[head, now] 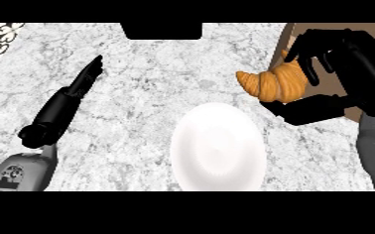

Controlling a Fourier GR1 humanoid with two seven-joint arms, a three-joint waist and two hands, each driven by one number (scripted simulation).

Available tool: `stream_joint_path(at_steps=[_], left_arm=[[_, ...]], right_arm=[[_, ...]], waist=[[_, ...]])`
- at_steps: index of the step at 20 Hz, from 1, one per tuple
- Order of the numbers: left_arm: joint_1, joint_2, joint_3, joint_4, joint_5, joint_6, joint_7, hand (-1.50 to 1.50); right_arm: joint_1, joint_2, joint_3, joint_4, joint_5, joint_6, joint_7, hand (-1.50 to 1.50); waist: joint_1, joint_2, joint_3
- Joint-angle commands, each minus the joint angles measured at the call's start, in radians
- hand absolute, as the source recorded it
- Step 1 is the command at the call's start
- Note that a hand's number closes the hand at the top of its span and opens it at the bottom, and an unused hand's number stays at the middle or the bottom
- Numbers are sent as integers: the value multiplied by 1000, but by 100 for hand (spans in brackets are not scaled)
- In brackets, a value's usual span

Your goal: Pick the croissant from the plate and place it in the cardboard box

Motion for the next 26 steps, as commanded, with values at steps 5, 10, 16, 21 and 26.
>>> stream_joint_path(at_steps=[5, 10, 16, 21, 26], left_arm=[[-66, -25, 12, 60, -31, -2, -10, 0], [-26, -36, 1, 1, -32, -9, 17, 0], [-40, -48, -12, 29, -35, -23, 12, 0], [-69, -74, -13, 96, -58, -11, -47, 0], [-74, -77, -12, 52, -59, -13, -8, 0]], right_arm=[[-135, -72, -231, 311, -46, -30, -62, 150], [-238, -188, -236, 586, 45, -48, -197, 150], [-295, -313, -187, 857, 62, 158, -283, 150], [-372, -338, -142, 1104, 132, 155, -438, 150], [-408, -375, -58, 1255, 235, 215, -502, 150]], waist=[[6, 5, 0], [22, 8, 0], [34, 15, 1], [46, 25, 1], [47, 17, 1]])
